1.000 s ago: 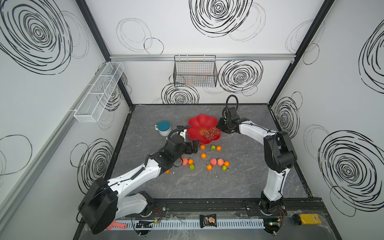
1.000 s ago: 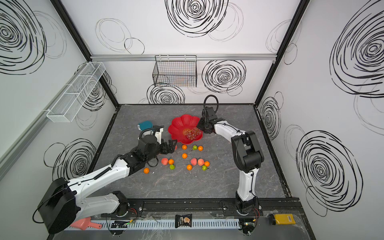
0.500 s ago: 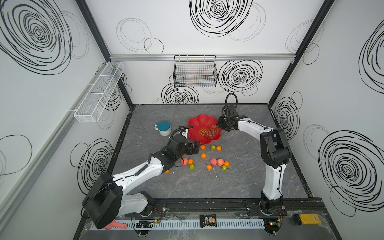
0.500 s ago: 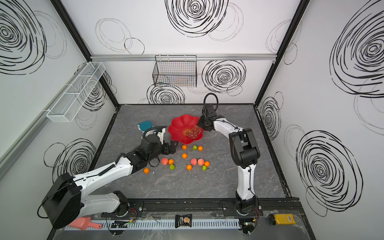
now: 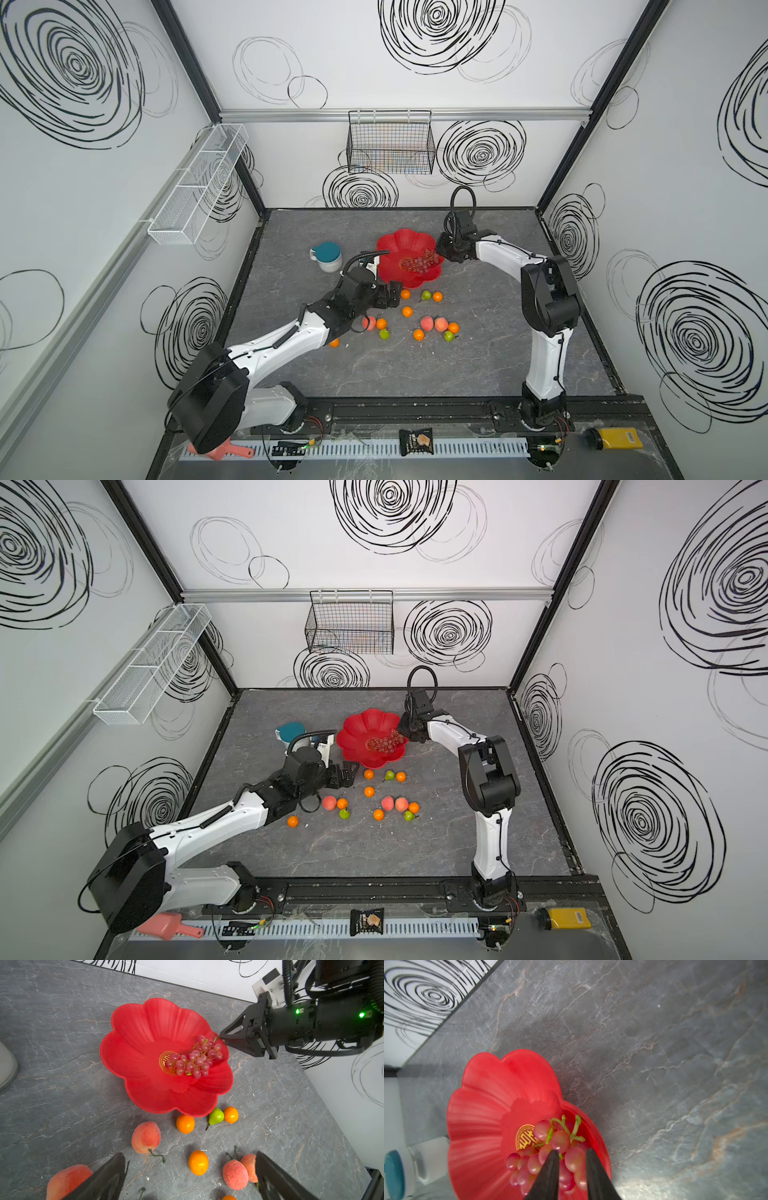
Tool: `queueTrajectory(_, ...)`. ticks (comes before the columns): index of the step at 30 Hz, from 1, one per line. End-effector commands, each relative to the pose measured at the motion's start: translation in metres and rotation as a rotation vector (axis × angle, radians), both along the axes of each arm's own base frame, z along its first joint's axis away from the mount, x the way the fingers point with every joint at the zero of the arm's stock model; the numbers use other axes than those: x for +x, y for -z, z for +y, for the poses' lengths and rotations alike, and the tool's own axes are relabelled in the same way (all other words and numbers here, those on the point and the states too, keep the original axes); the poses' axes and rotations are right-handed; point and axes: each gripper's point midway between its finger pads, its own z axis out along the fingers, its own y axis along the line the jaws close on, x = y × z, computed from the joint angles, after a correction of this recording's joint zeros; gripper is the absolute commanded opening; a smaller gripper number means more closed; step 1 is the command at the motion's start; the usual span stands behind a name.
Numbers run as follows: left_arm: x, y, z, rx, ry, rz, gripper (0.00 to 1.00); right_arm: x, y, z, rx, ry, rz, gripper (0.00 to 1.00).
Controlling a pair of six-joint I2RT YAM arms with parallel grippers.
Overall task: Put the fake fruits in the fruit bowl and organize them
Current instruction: 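Lower the grapes into the bowl and open the right gripper, then raise the right gripper away from the bowl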
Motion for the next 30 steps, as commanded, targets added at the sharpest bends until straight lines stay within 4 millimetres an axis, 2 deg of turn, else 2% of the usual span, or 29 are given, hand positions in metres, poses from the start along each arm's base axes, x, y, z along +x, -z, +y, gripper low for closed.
queueTrajectory(1, 0.002, -0.026, -0.003, -0.039, 0.001, -0.048, 0.99, 0.003, -0.041, -0.006, -0.011, 0.000, -0.074, 0.32)
queueTrajectory(5, -0.006, -0.036, -0.003, -0.055, 0.014, -0.067, 0.99, -0.010, -0.060, -0.008, -0.011, -0.030, -0.114, 0.34)
queueTrajectory(9, -0.022, -0.040, -0.005, -0.079, 0.045, -0.082, 0.99, -0.041, -0.067, -0.007, -0.025, -0.093, -0.127, 0.34)
queueTrajectory(14, -0.046, -0.033, -0.013, -0.109, 0.085, -0.073, 0.99, -0.093, -0.062, -0.013, -0.059, -0.158, -0.112, 0.35)
queueTrajectory(20, -0.075, -0.017, -0.025, -0.141, 0.129, -0.050, 0.99, -0.154, -0.051, -0.022, -0.104, -0.230, -0.070, 0.36)
queueTrajectory(25, -0.097, -0.004, -0.040, -0.159, 0.174, -0.023, 1.00, -0.192, -0.040, -0.017, -0.146, -0.334, -0.027, 0.38)
queueTrajectory(30, -0.109, 0.008, -0.049, -0.180, 0.185, 0.009, 0.99, -0.217, -0.032, -0.002, -0.173, -0.433, -0.001, 0.38)
